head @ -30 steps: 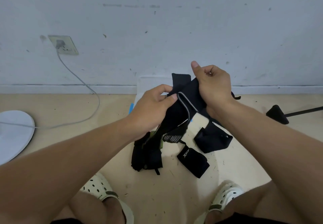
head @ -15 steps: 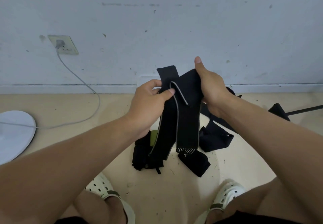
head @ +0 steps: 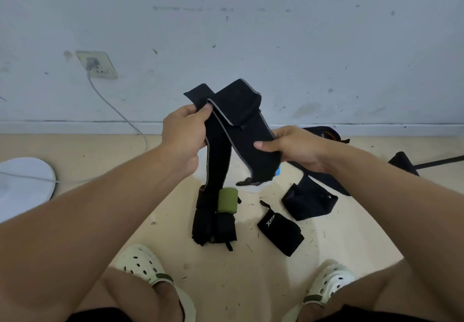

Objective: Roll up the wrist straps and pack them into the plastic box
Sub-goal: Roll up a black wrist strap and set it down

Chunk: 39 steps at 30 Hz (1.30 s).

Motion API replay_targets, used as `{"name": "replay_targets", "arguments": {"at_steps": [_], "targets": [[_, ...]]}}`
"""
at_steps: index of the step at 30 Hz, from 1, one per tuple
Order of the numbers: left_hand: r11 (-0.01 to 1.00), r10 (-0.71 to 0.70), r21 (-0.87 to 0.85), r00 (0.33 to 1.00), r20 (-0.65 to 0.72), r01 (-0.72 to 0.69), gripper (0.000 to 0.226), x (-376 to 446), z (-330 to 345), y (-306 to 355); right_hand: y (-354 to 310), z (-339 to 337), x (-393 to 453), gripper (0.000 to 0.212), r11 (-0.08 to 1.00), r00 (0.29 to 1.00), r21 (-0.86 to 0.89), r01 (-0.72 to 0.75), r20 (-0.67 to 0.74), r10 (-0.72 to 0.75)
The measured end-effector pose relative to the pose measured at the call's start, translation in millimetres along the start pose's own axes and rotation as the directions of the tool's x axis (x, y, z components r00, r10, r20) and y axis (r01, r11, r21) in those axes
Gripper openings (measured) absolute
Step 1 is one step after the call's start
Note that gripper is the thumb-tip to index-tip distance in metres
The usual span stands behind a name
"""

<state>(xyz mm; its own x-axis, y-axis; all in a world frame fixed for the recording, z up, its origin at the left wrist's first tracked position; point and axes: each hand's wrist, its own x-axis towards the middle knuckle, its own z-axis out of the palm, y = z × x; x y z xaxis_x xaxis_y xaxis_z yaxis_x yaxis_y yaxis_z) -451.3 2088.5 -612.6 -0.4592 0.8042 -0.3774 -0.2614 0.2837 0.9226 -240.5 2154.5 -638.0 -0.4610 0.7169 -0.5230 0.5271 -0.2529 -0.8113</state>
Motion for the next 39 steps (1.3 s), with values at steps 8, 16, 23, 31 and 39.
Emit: {"name": "replay_targets", "arguments": {"at_steps": [8,16,23,31,39], "targets": [[0.994,-0.039,0.094,0.995,-0.091,0.047,0.018,7,-5,-4,-9,-9,-9,0.01,1.0,0.951,-0.01,0.017,-0.31,-0.019],[0.965,-0.15,0.227,0.987,0.062,0.132,0.017,-3,7,-18,-8,3,-15,0.009,0.901,0.818,-0.369,0.228,-0.429,-0.383],[0.977,-0.179,0.146,0.969,0.173,0.154,0.019,-9,18,-23,-14,35,-31,0.046,0.712,0.86,-0.648,0.27,-0.17,-0.48],[0.966,0.013,0.254,0.991,0.132,-0.046,0.012,-6,15,-22,-20,44,-43,0.029,0.817,0.927,-0.492,0.3,-0.049,-0.371],[0.92,0.106,0.344,0.966,0.236,-0.185,0.006,-12,17,-14,-19,25,-40,0.071,0.888,0.915,-0.448,0.106,-0.306,-0.264]]}}
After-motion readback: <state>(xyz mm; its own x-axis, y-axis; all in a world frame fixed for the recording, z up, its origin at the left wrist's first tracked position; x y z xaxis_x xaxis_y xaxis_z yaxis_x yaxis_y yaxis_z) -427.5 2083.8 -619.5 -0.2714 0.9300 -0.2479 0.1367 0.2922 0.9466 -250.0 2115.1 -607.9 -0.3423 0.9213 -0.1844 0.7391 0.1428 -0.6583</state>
